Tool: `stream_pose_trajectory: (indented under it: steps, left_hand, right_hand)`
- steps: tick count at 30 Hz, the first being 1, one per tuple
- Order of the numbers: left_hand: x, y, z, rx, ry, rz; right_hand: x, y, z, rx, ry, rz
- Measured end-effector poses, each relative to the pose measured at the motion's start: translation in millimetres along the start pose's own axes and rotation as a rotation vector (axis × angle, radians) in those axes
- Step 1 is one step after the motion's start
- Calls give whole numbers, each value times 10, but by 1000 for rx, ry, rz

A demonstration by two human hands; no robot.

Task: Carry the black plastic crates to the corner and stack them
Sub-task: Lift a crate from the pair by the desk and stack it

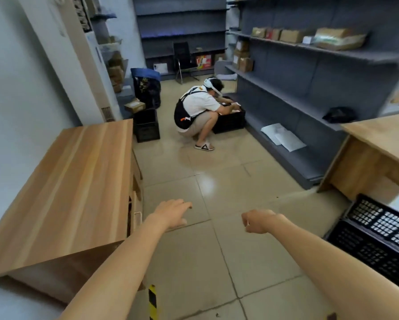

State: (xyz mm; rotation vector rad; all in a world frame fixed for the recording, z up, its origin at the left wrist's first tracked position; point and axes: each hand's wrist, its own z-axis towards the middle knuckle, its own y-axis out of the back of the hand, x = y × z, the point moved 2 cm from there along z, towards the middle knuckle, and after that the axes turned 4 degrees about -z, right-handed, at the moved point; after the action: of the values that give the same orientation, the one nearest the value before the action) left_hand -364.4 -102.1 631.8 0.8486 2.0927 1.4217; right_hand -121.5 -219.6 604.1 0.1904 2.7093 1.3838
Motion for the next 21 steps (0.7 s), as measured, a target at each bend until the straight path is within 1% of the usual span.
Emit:
stream_pose_trajectory:
  steps: [4, 8, 13, 17, 21]
  left_hand:
    - [-965, 258, 526, 5, -106, 117]
    - [-1943, 354, 1049, 67, -210, 238]
    - [-3365, 446, 1617, 76, -417, 342]
    - [-4493, 424, 2017, 71, -620, 392]
    - [-5414, 365, 2410, 116, -760, 432]
  right_hand:
    - [-1002, -217, -354, -25, -85, 76]
    - [-1885, -606, -773, -7, -172, 169]
    - [-2960, -1177, -1405, -9, -355, 287]
    - [-3682, -1691, -1865, 45, -534, 393]
    - [-4308, -2005, -2106, 119, -638, 457]
